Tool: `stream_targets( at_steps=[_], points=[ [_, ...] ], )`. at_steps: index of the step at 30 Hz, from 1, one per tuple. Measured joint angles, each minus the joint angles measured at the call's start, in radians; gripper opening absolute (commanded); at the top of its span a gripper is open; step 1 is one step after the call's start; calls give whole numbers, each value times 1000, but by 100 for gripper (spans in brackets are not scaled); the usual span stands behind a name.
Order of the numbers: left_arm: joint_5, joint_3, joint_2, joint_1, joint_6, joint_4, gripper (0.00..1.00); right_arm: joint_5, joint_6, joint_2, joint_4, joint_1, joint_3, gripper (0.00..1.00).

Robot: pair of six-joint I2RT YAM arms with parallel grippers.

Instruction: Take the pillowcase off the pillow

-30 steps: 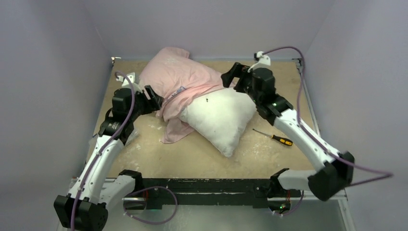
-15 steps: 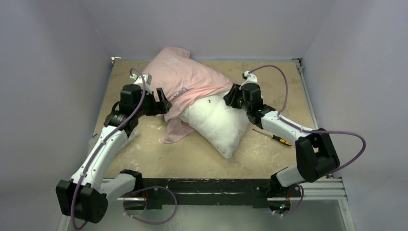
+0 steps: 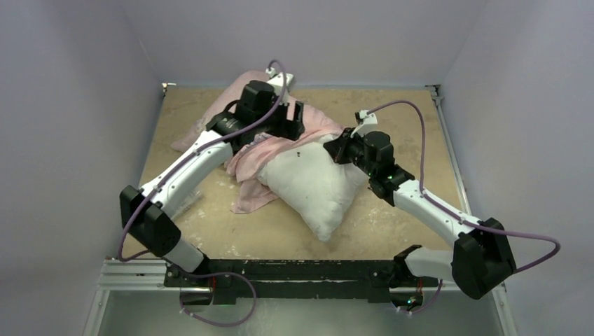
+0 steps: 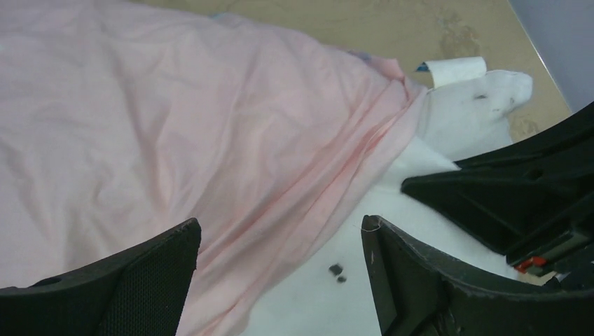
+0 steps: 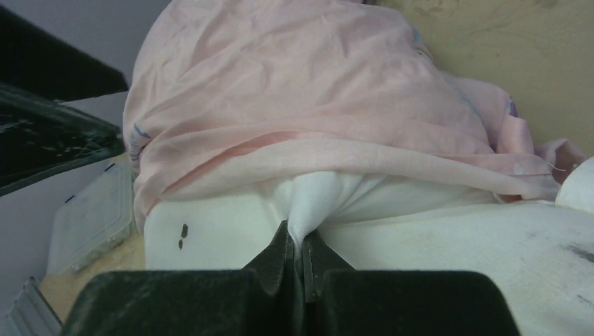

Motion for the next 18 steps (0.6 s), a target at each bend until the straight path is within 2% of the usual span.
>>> stream_targets(
  at_steps=[7, 10, 12, 15, 18],
  points=[
    [-27, 301, 277, -129, 105, -67, 84, -12, -2, -11, 12, 15, -26, 0],
    [-30, 384, 373, -159, 153, -107, 83, -10, -2, -19, 12, 19, -31, 0],
    [-19, 387, 404, -172, 175, -128, 81, -10, -1, -32, 12, 21, -37, 0],
    [-34, 383, 422, -177, 190, -134, 68, -10, -1, -38, -2, 23, -50, 0],
    [-108, 384, 426, -181, 196, -132, 42, -11, 0, -38, 5, 23, -51, 0]
  ],
)
